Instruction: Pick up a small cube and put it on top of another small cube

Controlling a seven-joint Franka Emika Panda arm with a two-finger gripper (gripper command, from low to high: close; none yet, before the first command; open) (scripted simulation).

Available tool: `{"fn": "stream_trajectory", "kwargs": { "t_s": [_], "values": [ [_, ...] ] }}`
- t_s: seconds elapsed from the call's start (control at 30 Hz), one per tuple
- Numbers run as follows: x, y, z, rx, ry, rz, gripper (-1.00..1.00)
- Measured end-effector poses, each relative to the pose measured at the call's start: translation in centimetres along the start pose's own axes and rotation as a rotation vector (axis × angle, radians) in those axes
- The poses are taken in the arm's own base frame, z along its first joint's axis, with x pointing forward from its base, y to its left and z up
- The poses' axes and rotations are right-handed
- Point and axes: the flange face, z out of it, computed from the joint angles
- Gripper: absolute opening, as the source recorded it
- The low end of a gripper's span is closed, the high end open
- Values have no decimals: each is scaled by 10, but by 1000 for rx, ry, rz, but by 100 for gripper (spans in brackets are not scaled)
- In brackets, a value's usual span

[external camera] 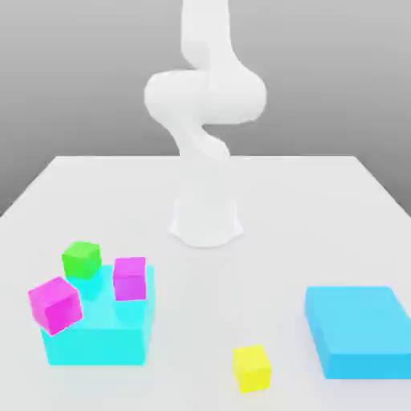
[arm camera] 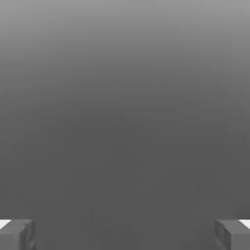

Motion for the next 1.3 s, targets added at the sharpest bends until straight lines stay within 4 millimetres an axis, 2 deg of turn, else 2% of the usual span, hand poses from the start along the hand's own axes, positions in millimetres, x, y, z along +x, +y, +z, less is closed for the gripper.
{"fn": "stream_trajectory", "kwargs": {
  "t_s": [0.17,0.37,0.53,0.67,0.8,0.97,1.0,1.2,1.3],
  "values": [
    [-24,5,107,-100,-114,-41,0],
    [-73,29,220,-213,-249,-92,0],
    [-127,64,299,-304,-364,-135,0],
    [-180,99,350,-373,-459,-174,0],
    [-230,141,390,-441,-548,-202,0],
    [-263,172,433,-455,-567,-207,0],
    [-268,177,440,-455,-567,-208,-100],
    [-271,180,443,-455,-567,-208,-100],
    [-261,170,429,-455,-568,-208,-100]
  ]
}}
